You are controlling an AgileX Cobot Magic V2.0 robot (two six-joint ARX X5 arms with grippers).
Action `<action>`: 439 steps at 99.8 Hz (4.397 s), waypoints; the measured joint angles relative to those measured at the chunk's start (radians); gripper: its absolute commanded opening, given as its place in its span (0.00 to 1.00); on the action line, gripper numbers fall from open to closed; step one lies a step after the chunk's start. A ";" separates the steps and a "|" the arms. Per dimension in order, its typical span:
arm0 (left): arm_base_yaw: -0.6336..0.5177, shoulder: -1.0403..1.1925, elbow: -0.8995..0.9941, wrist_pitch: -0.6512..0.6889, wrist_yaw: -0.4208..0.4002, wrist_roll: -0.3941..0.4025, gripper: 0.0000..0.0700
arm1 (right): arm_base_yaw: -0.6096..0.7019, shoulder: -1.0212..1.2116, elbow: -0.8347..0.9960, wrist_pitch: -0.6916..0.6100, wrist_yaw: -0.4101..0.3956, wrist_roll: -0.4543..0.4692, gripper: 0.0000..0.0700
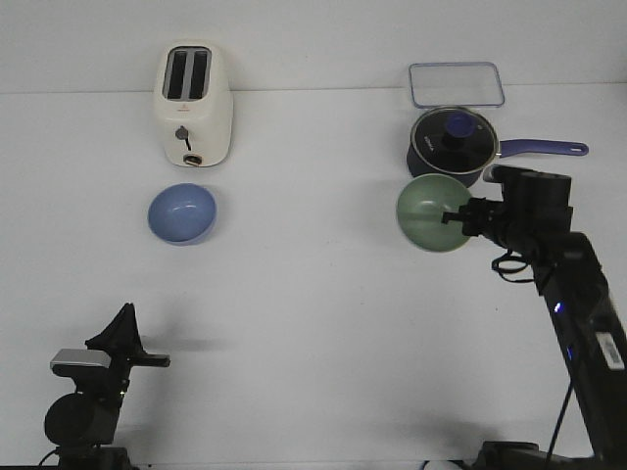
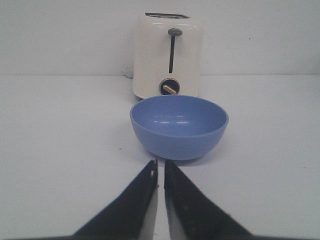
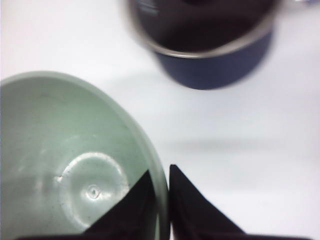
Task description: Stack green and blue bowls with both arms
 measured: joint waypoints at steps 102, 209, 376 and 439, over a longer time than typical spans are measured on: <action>0.000 0.000 0.000 0.002 0.000 -0.238 0.02 | 0.655 0.002 -0.367 0.134 0.158 0.142 0.42; 0.001 1.114 0.748 -0.198 0.004 -0.343 0.83 | 0.311 -0.526 -0.629 0.294 0.177 0.097 0.42; -0.629 1.326 0.892 -0.304 0.312 -0.280 0.02 | 0.251 -0.594 -0.698 0.305 0.181 0.094 0.40; -0.514 1.172 0.892 -0.299 0.135 -0.240 0.00 | 0.251 -0.629 -0.698 0.302 0.181 0.093 0.01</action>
